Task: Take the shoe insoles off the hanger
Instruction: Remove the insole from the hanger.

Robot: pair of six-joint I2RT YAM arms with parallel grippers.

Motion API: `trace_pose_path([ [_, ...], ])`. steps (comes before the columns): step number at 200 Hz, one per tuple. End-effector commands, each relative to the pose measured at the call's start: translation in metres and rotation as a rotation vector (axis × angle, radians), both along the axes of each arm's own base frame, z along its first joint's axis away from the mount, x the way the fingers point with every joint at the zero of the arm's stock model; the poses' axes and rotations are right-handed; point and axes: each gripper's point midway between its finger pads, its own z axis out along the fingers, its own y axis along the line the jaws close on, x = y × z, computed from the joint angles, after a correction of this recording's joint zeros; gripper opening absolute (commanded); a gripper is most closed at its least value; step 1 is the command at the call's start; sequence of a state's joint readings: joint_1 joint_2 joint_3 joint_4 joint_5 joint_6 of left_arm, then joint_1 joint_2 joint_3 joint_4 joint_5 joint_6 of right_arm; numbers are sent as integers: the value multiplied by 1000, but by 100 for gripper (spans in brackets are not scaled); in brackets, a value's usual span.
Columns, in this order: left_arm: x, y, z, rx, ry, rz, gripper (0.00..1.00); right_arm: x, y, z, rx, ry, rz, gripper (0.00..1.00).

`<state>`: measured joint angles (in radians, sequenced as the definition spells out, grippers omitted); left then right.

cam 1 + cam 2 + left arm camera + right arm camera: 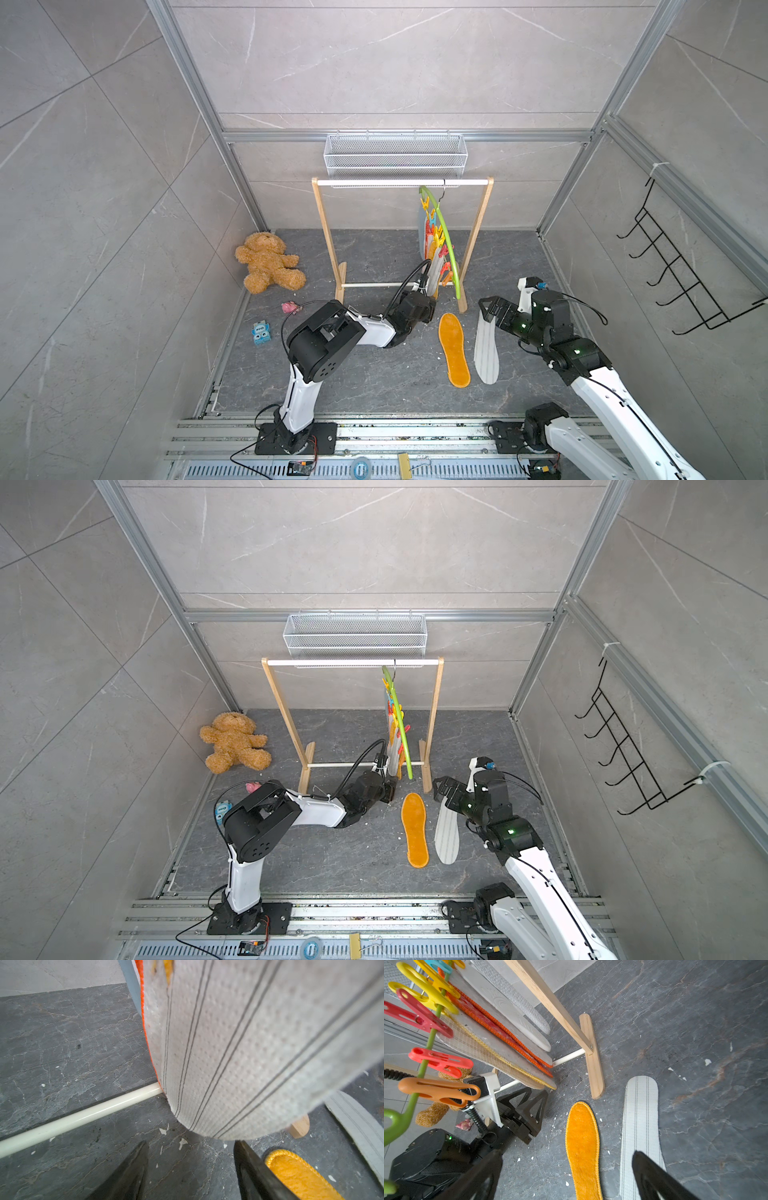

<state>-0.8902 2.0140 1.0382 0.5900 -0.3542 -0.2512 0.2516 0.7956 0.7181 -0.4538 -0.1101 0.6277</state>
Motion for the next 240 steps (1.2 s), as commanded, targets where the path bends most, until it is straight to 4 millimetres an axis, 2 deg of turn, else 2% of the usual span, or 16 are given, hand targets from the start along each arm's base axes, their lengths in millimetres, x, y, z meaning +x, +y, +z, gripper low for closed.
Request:
trace_pose_path([
  [1, 10, -8, 13, -21, -59, 35, 69, -4, 1, -5, 7, 18, 14, 100],
  [91, 22, 1, 8, 28, -83, 130, 57, -3, 4, -9, 29, 31, 20, 100],
  [149, 24, 2, 14, 39, -104, 131, 47, -3, 5, -11, 46, 35, 21, 100],
  [240, 21, 19, 33, 38, -152, 178, 32, 0, 10, -11, 76, 36, 34, 100],
])
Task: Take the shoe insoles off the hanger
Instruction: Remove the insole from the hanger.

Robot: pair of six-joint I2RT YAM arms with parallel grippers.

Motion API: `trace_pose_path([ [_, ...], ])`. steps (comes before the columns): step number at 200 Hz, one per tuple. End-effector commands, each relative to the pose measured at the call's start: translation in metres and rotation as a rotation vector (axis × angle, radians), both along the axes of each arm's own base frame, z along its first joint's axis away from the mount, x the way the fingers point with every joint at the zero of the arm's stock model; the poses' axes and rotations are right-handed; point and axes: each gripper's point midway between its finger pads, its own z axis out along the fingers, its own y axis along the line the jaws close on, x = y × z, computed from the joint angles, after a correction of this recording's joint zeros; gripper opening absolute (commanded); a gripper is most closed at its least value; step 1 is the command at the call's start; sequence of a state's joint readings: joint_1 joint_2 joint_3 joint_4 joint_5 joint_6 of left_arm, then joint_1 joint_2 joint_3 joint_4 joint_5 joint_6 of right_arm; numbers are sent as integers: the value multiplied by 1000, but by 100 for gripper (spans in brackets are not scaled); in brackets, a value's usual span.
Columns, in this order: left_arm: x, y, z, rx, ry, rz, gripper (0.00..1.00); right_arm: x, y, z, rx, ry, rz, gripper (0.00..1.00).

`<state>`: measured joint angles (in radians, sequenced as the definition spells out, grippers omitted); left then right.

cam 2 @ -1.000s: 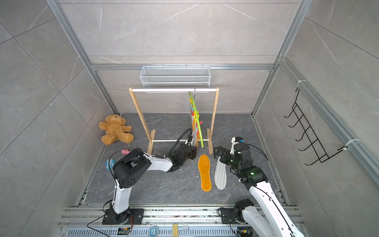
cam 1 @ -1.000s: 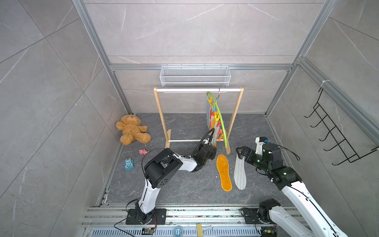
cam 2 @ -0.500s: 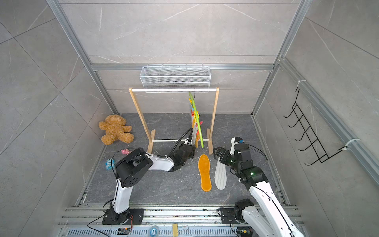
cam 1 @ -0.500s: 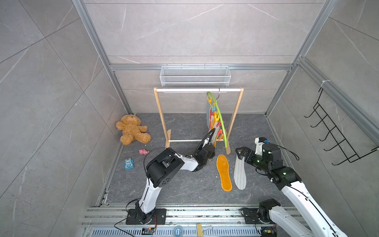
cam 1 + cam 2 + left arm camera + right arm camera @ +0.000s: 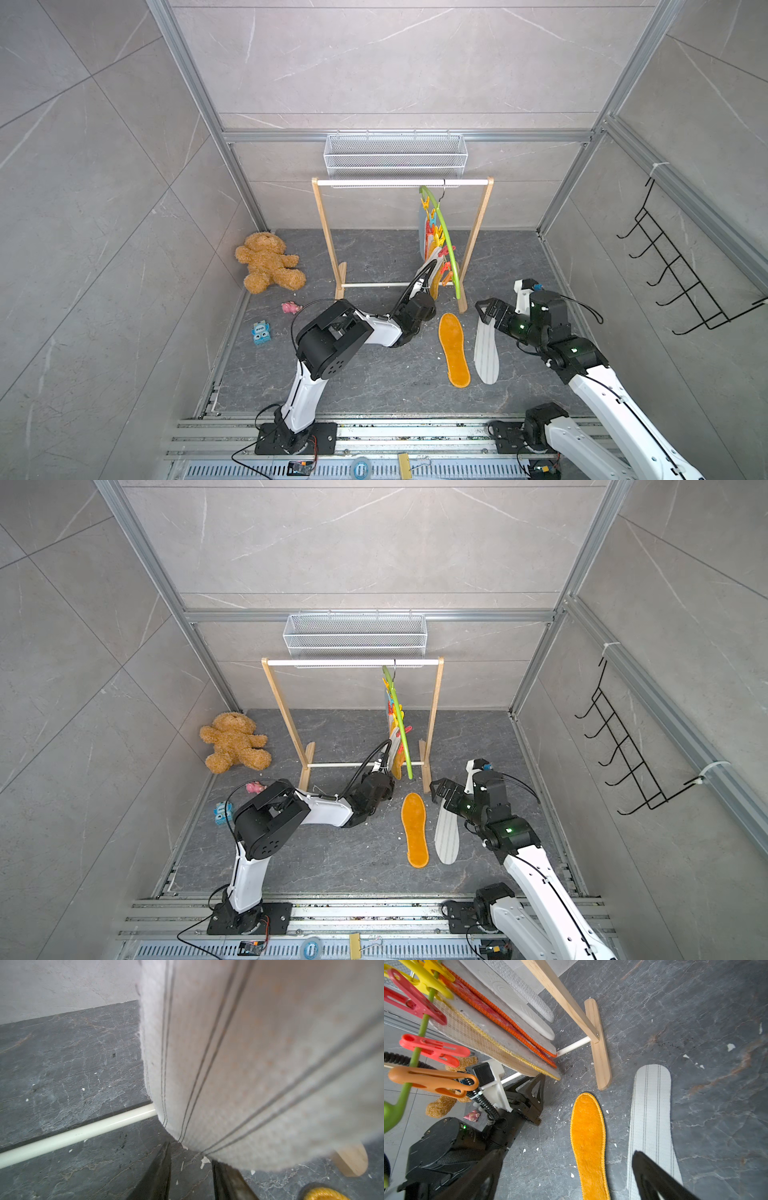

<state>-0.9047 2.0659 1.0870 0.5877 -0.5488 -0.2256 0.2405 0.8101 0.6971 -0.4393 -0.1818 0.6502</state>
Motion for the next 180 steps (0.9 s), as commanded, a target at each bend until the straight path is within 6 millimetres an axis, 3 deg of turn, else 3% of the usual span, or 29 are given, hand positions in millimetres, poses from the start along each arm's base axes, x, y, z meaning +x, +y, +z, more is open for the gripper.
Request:
trace_pose_path([
  [1, 3, 5, 35, -39, -79, 27, 32, 2, 2, -2, 25, -1, -3, 100],
  [49, 0, 14, 42, -36, -104, 45, 23, 3, 4, 1, 54, -5, -1, 100],
  [112, -2, 25, 56, -37, -134, 70, 0, 8, 12, 12, 125, -14, 8, 99],
  [180, -5, 39, 74, -35, -169, 112, 0, 24, 21, 45, 250, -46, 12, 93],
])
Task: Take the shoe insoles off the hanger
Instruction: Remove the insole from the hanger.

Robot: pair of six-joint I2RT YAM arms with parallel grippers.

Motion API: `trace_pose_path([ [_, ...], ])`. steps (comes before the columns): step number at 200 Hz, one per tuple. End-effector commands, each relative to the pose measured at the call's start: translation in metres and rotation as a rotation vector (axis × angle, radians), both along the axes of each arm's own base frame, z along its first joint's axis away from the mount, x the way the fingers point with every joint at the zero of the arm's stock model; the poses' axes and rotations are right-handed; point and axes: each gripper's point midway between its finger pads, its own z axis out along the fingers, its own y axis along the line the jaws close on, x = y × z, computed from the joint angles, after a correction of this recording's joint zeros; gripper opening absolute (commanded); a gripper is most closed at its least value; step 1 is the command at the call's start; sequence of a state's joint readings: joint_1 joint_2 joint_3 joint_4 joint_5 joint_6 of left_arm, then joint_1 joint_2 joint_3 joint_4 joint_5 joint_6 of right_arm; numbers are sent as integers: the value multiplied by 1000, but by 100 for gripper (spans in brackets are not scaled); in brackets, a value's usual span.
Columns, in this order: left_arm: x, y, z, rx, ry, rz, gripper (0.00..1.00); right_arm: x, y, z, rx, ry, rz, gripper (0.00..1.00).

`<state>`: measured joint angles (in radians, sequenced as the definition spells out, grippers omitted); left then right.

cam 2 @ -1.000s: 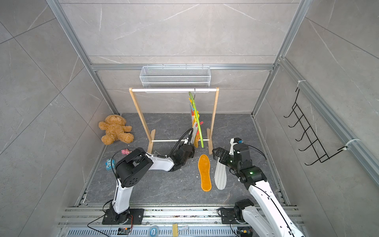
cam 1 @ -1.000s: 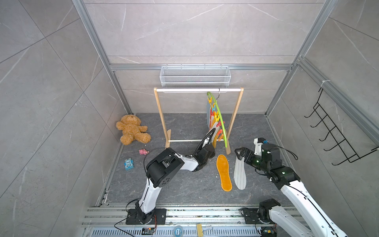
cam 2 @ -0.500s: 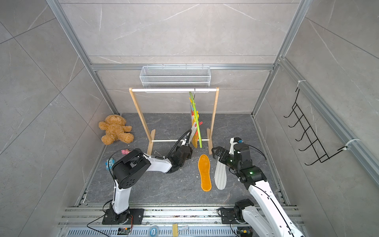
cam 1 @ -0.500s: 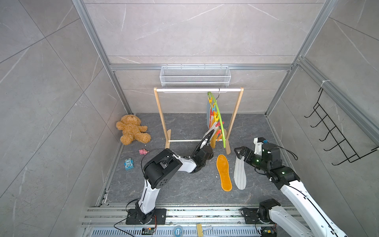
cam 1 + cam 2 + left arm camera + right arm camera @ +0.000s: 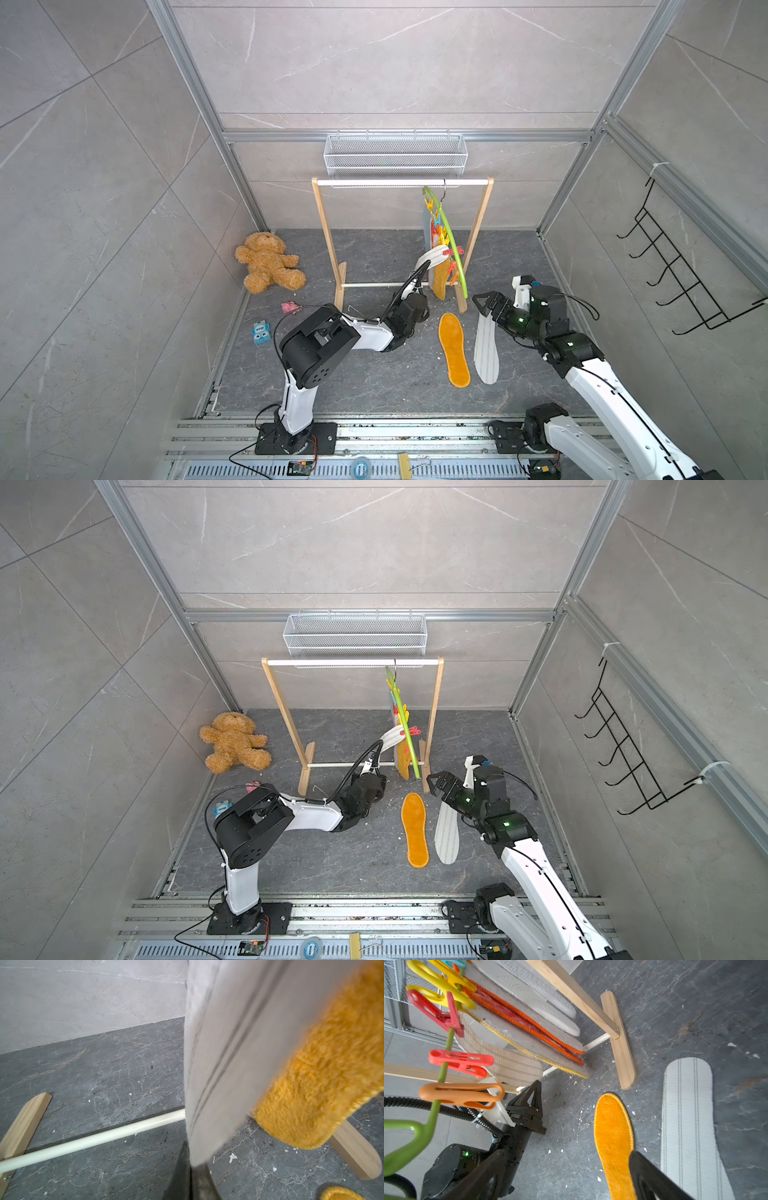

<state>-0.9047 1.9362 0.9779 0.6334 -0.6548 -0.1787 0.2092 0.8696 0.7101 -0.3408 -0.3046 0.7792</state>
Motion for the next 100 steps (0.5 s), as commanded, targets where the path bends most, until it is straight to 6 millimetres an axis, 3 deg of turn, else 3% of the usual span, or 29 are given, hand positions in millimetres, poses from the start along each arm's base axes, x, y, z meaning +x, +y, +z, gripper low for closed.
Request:
trace_pose_path([
  [1, 2, 6, 40, -53, -83, 32, 0, 10, 6, 33, 79, -65, 6, 93],
  [72, -5, 7, 58, -51, -87, -5, 0, 33, -4, 72, 147, -119, -7, 89],
  [100, -8, 5, 64, -56, -78, -31, 0, 48, 1, 87, 223, -142, 25, 81],
])
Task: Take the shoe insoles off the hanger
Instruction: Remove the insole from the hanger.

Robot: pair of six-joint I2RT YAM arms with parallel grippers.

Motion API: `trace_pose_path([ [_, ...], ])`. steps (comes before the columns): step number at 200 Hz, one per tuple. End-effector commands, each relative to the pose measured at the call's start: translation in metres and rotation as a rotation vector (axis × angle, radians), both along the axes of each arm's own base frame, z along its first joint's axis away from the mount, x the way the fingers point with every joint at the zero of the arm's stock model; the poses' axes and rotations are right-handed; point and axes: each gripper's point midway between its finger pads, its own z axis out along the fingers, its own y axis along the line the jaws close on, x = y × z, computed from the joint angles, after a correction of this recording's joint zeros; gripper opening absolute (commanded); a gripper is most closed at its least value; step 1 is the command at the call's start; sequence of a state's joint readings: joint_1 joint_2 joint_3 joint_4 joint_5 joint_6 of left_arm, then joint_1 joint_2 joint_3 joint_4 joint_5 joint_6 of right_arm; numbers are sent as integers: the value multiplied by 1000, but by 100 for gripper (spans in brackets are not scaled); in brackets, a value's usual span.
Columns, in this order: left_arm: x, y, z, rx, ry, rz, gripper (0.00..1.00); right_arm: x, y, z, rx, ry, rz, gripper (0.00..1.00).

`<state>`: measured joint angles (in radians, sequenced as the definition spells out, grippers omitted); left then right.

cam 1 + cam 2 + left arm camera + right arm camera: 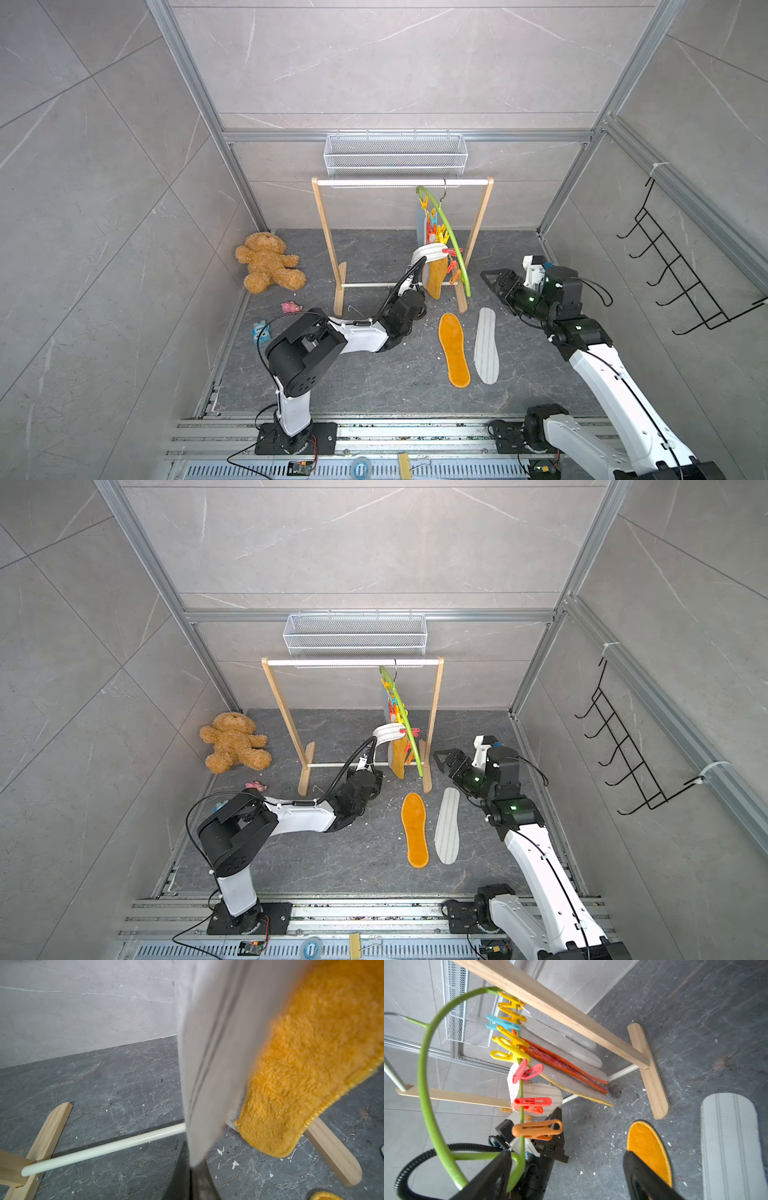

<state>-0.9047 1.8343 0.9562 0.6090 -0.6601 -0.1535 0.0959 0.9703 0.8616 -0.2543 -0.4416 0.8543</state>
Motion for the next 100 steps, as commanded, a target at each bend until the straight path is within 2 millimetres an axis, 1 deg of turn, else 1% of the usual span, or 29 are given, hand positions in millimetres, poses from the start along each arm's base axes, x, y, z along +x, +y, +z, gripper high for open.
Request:
trace_pose_path([
  [1, -3, -3, 29, -36, -36, -30, 0, 12, 10, 26, 80, -59, 52, 80],
  [25, -4, -4, 30, -30, -26, -39, 0, 27, 18, 34, 168, -75, 78, 73],
  [39, -4, -4, 27, -21, -15, -41, 0, 36, 23, 37, 226, -81, 92, 71],
  [57, -4, -5, 22, -9, 2, -43, 0, 47, 27, 39, 306, -76, 99, 72],
  [66, -3, -6, 20, -8, 10, -44, 0, 51, 29, 39, 332, -74, 102, 73],
  [100, -1, -9, 13, -8, 39, -51, 0, 64, 30, 38, 380, -63, 94, 80],
])
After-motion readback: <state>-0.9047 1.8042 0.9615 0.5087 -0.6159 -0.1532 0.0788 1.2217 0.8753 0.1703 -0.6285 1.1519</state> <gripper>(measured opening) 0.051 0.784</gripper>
